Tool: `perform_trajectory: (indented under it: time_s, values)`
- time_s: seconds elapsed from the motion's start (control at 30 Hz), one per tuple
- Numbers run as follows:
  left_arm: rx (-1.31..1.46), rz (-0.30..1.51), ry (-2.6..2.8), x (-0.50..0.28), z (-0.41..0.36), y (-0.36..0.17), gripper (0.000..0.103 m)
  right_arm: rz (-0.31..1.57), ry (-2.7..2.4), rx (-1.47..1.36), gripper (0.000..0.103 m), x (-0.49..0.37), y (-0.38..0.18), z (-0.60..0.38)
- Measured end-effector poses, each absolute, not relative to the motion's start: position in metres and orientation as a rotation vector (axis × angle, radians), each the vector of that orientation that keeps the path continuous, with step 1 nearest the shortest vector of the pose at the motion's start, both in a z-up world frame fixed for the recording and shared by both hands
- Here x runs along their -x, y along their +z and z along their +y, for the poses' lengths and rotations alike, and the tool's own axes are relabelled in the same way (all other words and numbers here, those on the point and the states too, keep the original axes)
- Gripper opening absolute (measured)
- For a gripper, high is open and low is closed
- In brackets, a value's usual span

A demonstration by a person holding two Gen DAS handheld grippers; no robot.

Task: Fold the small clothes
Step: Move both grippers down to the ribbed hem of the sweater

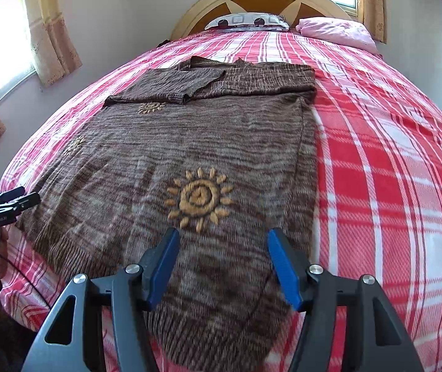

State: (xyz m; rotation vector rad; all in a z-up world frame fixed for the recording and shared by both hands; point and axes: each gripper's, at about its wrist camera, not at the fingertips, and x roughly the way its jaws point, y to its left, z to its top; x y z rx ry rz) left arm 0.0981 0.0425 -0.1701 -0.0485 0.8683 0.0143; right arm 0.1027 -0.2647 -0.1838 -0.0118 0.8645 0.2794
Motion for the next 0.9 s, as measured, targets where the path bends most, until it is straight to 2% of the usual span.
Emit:
perform_trajectory:
  time_s: [0.13, 0.47, 0.83, 0.9]
  values:
    - [0.059, 0.851, 0.001, -0.089, 0.044, -0.17, 0.102, 0.872, 0.251, 0.02, 0.061, -0.091, -0.186, -0.271]
    - [0.066, 0.85, -0.033, -0.066, 0.044, -0.171, 0.091, 0.888, 0.23, -0.06, 0.061, -0.073, -0.19, -0.298]
    - [0.214, 0.922, -0.081, -0.056, 0.055, -0.176, 0.07, 0.919, 0.266, -0.1, 0.06, -0.056, -0.192, -0.306]
    - [0.216, 0.923, -0.097, -0.055, 0.053, -0.176, 0.063, 0.923, 0.275, -0.104, 0.06, -0.054, -0.192, -0.306]
